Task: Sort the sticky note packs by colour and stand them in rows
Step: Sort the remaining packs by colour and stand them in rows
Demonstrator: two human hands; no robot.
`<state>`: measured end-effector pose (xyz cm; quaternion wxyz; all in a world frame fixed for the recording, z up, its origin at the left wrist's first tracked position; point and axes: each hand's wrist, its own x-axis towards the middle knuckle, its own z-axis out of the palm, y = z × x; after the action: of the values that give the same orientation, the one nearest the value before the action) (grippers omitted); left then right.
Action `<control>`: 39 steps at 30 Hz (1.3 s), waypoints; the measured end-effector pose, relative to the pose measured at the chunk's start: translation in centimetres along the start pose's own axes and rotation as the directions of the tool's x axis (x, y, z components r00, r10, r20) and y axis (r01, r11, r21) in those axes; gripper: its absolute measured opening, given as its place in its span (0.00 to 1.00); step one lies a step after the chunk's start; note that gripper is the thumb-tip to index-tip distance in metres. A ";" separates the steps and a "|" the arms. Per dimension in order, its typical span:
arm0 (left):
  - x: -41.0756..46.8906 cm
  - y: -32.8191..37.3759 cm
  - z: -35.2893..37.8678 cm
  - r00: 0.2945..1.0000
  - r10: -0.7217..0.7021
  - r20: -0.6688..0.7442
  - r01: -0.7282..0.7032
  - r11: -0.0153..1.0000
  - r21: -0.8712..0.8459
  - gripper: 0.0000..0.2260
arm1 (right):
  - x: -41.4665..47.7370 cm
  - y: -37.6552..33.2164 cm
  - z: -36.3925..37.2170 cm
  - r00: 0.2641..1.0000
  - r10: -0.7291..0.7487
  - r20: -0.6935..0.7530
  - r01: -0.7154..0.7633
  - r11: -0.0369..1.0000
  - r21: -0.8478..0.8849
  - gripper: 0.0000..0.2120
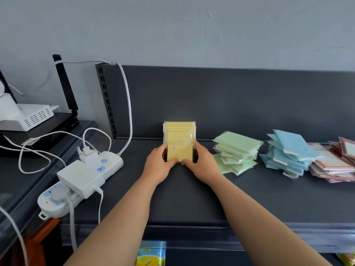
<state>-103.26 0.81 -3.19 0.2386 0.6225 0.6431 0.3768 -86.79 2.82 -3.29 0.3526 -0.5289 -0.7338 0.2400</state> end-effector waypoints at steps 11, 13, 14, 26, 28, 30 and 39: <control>-0.5 2.2 -1.2 0.993 -0.047 -0.108 0.030 0.987 -0.156 0.18 | -0.6 -2.6 -1.6 0.994 -0.098 -0.047 0.092 0.989 -0.114 0.28; -0.8 3.2 -1.3 0.990 -0.022 -0.140 -0.004 0.983 -0.183 0.16 | -1.5 -3.3 -3.4 0.986 -0.142 -0.083 0.130 0.982 -0.137 0.25; -0.9 3.8 -1.3 0.987 -0.006 -0.158 -0.024 0.983 -0.184 0.18 | -2.0 -3.5 -4.3 0.982 -0.158 -0.104 0.141 0.978 -0.155 0.24; -0.8 11.7 5.5 0.961 -0.178 0.214 0.246 0.902 -0.354 0.27 | -4.0 1.0 -13.9 0.968 0.154 -0.200 -0.191 0.964 -0.185 0.25; -0.2 11.8 6.6 0.926 -0.248 0.284 0.344 0.867 -0.362 0.35 | -3.4 1.5 -14.1 0.966 0.216 -0.139 -0.237 0.959 -0.155 0.28; 0.2 12.1 7.3 0.907 -0.270 0.324 0.385 0.842 -0.378 0.37 | -2.6 1.9 -14.1 0.956 0.277 -0.099 -0.286 0.955 -0.084 0.31; 1.7 12.5 8.8 0.916 -0.290 0.278 0.379 0.852 -0.360 0.23 | -0.7 3.2 -13.9 0.888 0.458 0.037 -0.457 0.871 0.181 0.44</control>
<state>-88.85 3.37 1.52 0.4925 0.4736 0.6200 0.3858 -73.99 2.89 3.02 0.3360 -0.6533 -0.5611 0.3815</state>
